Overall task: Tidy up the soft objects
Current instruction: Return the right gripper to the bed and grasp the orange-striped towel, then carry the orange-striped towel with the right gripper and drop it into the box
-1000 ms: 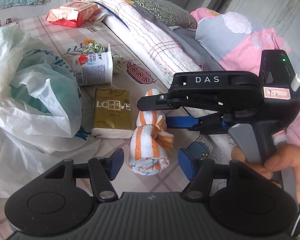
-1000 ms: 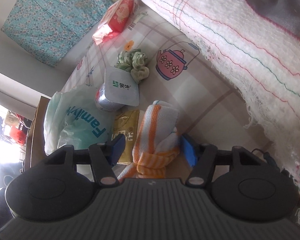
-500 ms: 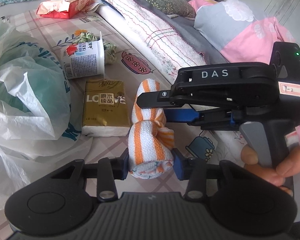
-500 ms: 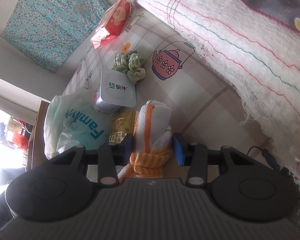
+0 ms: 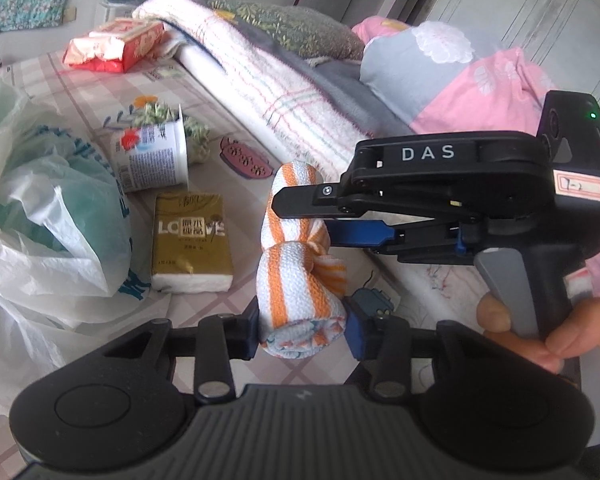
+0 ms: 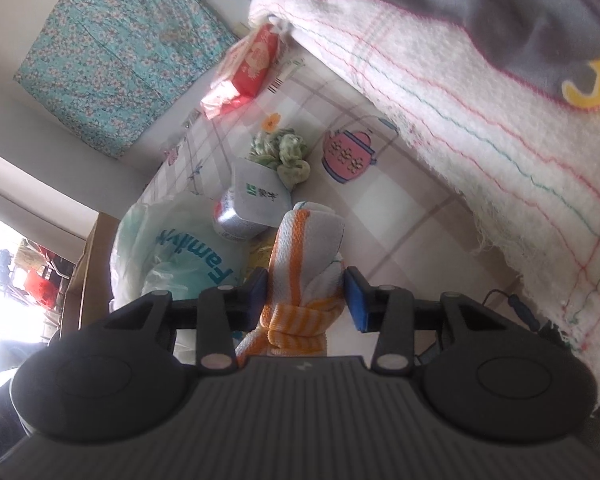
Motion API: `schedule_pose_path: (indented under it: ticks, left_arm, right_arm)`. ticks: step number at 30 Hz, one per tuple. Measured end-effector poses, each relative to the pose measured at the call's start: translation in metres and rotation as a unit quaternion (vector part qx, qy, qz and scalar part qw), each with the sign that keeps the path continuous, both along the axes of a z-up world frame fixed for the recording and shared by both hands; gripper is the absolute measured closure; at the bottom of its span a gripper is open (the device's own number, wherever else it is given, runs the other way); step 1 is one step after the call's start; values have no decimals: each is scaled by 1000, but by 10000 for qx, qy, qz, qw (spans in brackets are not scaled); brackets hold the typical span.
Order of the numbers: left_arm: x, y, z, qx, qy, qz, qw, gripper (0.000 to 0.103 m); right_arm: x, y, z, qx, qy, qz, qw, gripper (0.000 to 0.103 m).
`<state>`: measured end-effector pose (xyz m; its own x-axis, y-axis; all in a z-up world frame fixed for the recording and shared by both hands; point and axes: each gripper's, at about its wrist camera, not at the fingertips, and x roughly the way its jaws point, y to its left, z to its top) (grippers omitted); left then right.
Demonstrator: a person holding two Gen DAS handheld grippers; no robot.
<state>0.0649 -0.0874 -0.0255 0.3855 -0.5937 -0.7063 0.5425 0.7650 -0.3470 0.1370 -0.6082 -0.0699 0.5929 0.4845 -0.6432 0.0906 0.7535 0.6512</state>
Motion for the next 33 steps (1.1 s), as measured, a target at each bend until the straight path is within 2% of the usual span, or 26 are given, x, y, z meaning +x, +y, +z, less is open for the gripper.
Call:
schedule_pose_path:
  ticks: [4, 8, 11, 15, 18, 21, 29, 31, 32, 33]
  left_arm:
    - [-7, 15, 21, -117, -360, 200, 9991, 61]
    - [-10, 47, 42, -221, -652, 620, 9957, 61]
    - [-11, 80, 59, -228, -860, 1038, 9906, 61]
    - [-16, 132, 82, -112, -1119, 1687, 9792, 61]
    - [-21, 174, 94, 10, -1191, 2240, 9673, 61]
    - [-28, 219, 99, 152, -1127, 2820, 9526, 60]
    - [-46, 312, 96, 509, -716, 4217, 9025, 60]
    - [-49, 330, 95, 607, -558, 4465, 8910, 55]
    - [-49, 336, 94, 663, -510, 4569, 8856, 46]
    - [-50, 342, 94, 741, -501, 4694, 8785, 43]
  right_arm:
    - [-1, 13, 28, -90, -384, 192, 9990, 63]
    - [7, 44, 59, -172, -790, 618, 9948, 63]
    - [16, 83, 84, -201, -1076, 1108, 9878, 63]
    - [28, 146, 114, -122, -1397, 1846, 9728, 63]
    - [37, 205, 133, -5, -1538, 2492, 9562, 63]
    - [45, 267, 142, 141, -1481, 3181, 9363, 63]
    - [36, 441, 142, 316, -983, 4681, 8776, 63]
    - [30, 478, 138, 254, -871, 4962, 8634, 63]
    - [28, 493, 135, 198, -833, 5072, 8576, 63]
    - [23, 510, 132, 64, -810, 5155, 8530, 63]
